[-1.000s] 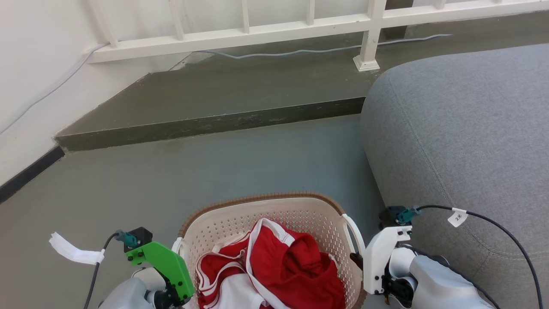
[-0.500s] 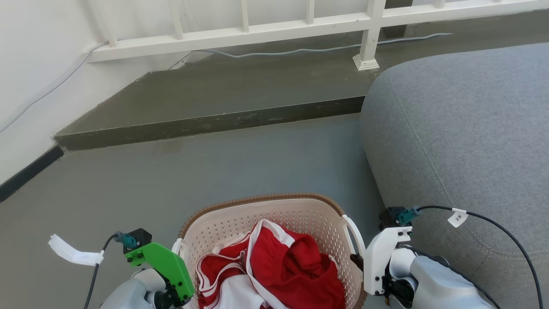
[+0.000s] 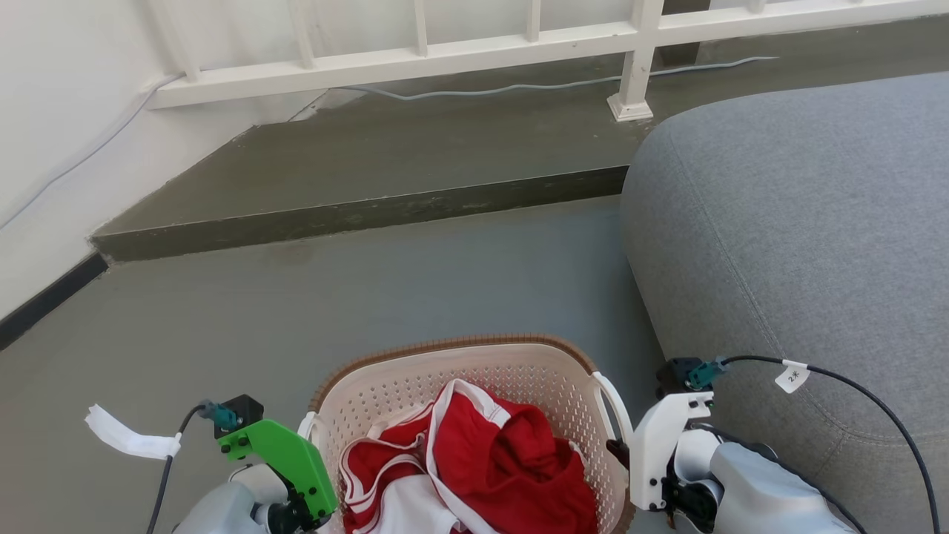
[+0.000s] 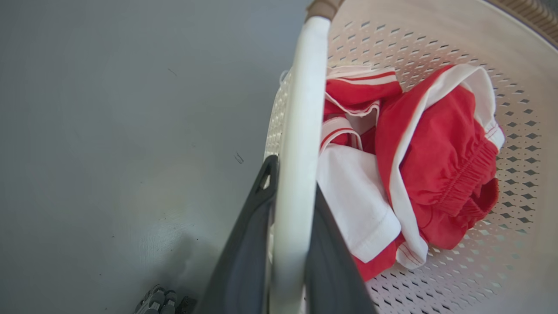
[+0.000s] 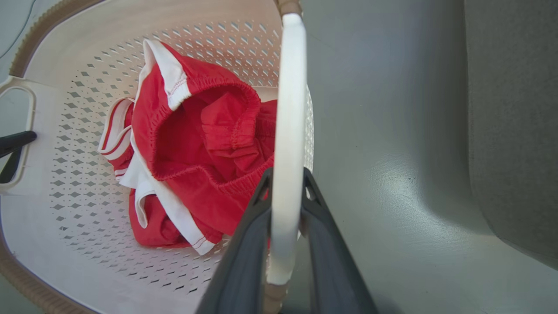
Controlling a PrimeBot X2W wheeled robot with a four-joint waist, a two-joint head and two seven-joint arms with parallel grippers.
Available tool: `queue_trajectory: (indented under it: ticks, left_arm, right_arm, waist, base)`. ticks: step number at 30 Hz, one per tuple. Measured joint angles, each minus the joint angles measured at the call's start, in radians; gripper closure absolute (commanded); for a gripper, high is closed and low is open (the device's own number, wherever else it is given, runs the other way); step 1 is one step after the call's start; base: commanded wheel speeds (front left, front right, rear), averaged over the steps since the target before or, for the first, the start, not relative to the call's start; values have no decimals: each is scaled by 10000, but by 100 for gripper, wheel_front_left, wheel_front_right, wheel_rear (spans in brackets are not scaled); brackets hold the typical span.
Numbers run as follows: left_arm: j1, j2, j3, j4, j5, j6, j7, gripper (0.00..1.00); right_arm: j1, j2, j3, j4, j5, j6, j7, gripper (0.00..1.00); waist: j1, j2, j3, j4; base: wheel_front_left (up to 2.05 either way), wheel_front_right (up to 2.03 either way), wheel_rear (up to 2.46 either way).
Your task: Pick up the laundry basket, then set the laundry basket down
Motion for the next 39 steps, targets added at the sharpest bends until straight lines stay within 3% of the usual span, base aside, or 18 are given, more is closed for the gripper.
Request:
queue_trajectory:
  ticks: [20, 39]
  left_arm:
    - [-109, -19, -209, -98, -17, 222, -460, 100]
    - [-1945, -176, -278, -660, 439, 784, -1728, 100]
  right_arm:
    - [-189, -77, 155, -107, 268, 0, -117, 100]
    - [-2097, -522, -111, -343, 282, 2, -1511, 100]
  waist:
    - [1, 0, 716, -33]
    - [1, 0, 3219, -71]
  base:
    - [0, 0, 0]
    - [0, 0, 0]
